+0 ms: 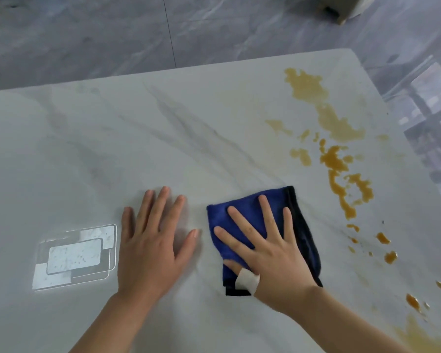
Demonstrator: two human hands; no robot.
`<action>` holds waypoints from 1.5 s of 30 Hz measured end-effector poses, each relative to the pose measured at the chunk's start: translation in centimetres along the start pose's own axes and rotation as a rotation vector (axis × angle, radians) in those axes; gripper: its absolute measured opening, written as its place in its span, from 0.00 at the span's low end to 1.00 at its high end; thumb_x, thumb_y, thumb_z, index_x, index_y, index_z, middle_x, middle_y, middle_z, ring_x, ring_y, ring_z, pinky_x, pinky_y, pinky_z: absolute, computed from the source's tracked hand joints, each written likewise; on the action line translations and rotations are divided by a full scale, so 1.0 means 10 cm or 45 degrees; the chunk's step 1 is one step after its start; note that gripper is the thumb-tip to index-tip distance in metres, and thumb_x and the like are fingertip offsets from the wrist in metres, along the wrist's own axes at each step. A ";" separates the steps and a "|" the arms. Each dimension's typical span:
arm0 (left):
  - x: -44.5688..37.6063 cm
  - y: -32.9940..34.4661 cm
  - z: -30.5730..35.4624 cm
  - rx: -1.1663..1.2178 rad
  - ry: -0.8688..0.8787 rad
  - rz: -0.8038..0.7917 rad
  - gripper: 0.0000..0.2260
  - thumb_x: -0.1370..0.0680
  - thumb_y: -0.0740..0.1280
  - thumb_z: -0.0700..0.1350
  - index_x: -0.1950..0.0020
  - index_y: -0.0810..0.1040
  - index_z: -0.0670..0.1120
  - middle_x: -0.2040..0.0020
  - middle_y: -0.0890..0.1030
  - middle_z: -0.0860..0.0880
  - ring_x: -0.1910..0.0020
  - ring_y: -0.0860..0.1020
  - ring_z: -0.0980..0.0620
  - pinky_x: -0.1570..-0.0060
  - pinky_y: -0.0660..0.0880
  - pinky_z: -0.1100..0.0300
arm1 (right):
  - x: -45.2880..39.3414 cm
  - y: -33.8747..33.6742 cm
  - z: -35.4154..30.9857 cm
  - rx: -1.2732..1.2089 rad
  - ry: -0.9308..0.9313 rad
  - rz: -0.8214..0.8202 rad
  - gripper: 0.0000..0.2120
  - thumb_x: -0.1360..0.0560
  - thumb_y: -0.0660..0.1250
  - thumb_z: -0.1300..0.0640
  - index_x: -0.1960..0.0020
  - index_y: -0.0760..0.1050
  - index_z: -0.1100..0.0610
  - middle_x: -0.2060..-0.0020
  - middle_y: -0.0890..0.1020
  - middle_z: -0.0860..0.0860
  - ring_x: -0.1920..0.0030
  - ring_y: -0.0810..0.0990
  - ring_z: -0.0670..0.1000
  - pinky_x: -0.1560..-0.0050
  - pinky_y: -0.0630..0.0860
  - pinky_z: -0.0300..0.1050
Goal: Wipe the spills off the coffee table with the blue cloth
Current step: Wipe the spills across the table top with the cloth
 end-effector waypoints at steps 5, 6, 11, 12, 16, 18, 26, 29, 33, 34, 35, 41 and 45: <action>0.01 0.04 -0.03 0.011 -0.015 0.022 0.30 0.23 0.46 0.64 0.30 0.69 0.49 0.28 0.67 0.46 0.27 0.62 0.46 0.31 0.56 0.43 | -0.66 -0.11 0.23 -0.050 0.011 0.131 0.28 0.24 0.42 0.35 0.30 0.31 0.35 0.26 0.37 0.42 0.27 0.35 0.65 0.34 0.38 0.72; 0.02 0.05 -0.04 0.015 -0.015 0.023 0.30 0.23 0.46 0.64 0.30 0.69 0.49 0.28 0.67 0.46 0.27 0.61 0.46 0.31 0.55 0.44 | -0.79 -0.12 0.36 -0.073 0.054 0.125 0.27 0.25 0.39 0.35 0.34 0.25 0.33 0.28 0.32 0.40 0.27 0.30 0.62 0.33 0.34 0.70; 0.02 0.03 -0.05 0.022 -0.017 0.006 0.30 0.23 0.46 0.64 0.29 0.68 0.50 0.27 0.66 0.48 0.27 0.59 0.49 0.30 0.53 0.46 | -0.90 -0.22 1.03 -0.116 0.370 0.071 0.23 0.29 0.29 0.34 0.38 0.23 0.32 0.26 0.36 0.40 0.27 0.30 0.57 0.30 0.35 0.63; 0.02 0.03 -0.05 0.026 -0.017 0.009 0.30 0.23 0.46 0.64 0.29 0.68 0.50 0.27 0.66 0.48 0.27 0.58 0.49 0.30 0.53 0.46 | -0.82 -0.21 1.09 -0.140 0.383 0.047 0.23 0.30 0.28 0.34 0.38 0.22 0.32 0.25 0.36 0.40 0.27 0.29 0.56 0.30 0.34 0.62; 0.02 0.03 -0.03 0.045 -0.022 0.011 0.30 0.22 0.45 0.64 0.29 0.68 0.49 0.27 0.65 0.48 0.27 0.58 0.49 0.30 0.54 0.44 | -0.39 -0.14 0.83 -0.057 0.271 0.002 0.27 0.24 0.30 0.37 0.26 0.38 0.39 0.24 0.47 0.47 0.26 0.40 0.64 0.30 0.45 0.68; 0.02 0.03 -0.03 0.039 -0.016 0.011 0.30 0.22 0.45 0.64 0.30 0.68 0.49 0.27 0.66 0.47 0.27 0.59 0.48 0.31 0.55 0.43 | -0.29 -0.12 0.56 -0.041 0.144 -0.015 0.27 0.21 0.35 0.41 0.25 0.54 0.44 0.26 0.60 0.50 0.28 0.54 0.69 0.34 0.55 0.72; 0.00 0.04 -0.04 0.051 0.000 0.058 0.29 0.22 0.47 0.64 0.29 0.68 0.49 0.27 0.66 0.48 0.27 0.60 0.48 0.31 0.57 0.44 | -1.16 -0.25 0.72 -0.128 0.130 0.139 0.25 0.27 0.33 0.35 0.32 0.29 0.32 0.26 0.37 0.38 0.26 0.32 0.59 0.32 0.33 0.68; 0.01 0.02 -0.04 0.062 0.010 0.076 0.28 0.22 0.48 0.64 0.29 0.67 0.49 0.28 0.66 0.47 0.27 0.60 0.48 0.32 0.57 0.43 | -1.37 -0.36 1.22 -0.148 0.347 0.120 0.27 0.26 0.37 0.35 0.29 0.35 0.33 0.25 0.39 0.38 0.26 0.34 0.57 0.31 0.37 0.68; 0.01 0.01 -0.02 0.099 -0.026 0.059 0.29 0.23 0.47 0.64 0.29 0.67 0.50 0.27 0.66 0.48 0.27 0.59 0.50 0.31 0.55 0.44 | -1.00 -0.30 1.41 -0.153 0.491 0.043 0.25 0.28 0.30 0.34 0.35 0.23 0.33 0.26 0.35 0.41 0.26 0.31 0.58 0.29 0.36 0.65; 0.01 0.01 -0.01 0.113 -0.035 0.048 0.29 0.23 0.47 0.65 0.30 0.68 0.51 0.27 0.65 0.49 0.27 0.59 0.51 0.30 0.55 0.45 | -0.87 -0.25 1.30 -0.127 0.478 0.040 0.24 0.29 0.27 0.33 0.36 0.21 0.34 0.27 0.32 0.42 0.27 0.30 0.59 0.30 0.35 0.64; 0.00 0.01 0.00 0.131 -0.044 0.040 0.29 0.23 0.47 0.65 0.30 0.68 0.51 0.27 0.65 0.49 0.26 0.58 0.51 0.30 0.54 0.46 | -0.79 -0.21 1.17 -0.108 0.435 0.044 0.25 0.29 0.25 0.33 0.36 0.21 0.35 0.29 0.29 0.42 0.28 0.29 0.60 0.30 0.34 0.65; -0.02 0.00 0.01 0.157 -0.034 0.081 0.29 0.23 0.48 0.65 0.30 0.69 0.50 0.28 0.67 0.48 0.27 0.61 0.49 0.30 0.54 0.47 | -1.06 -0.22 0.82 -0.100 0.139 0.090 0.26 0.30 0.27 0.36 0.36 0.19 0.36 0.29 0.28 0.40 0.30 0.25 0.62 0.33 0.32 0.67; -0.02 -0.01 0.00 0.113 0.000 0.155 0.27 0.23 0.49 0.64 0.31 0.66 0.51 0.30 0.70 0.45 0.29 0.63 0.48 0.32 0.58 0.44 | -1.61 -0.38 1.07 -0.092 0.178 0.128 0.28 0.29 0.33 0.35 0.31 0.28 0.34 0.26 0.36 0.39 0.27 0.31 0.60 0.32 0.36 0.68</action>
Point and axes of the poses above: each hand's wrist, its own x-axis away from the middle knuckle, its own y-axis out of the palm, z = x × y, the point moved 4 cm from there along -x, towards the middle knuckle
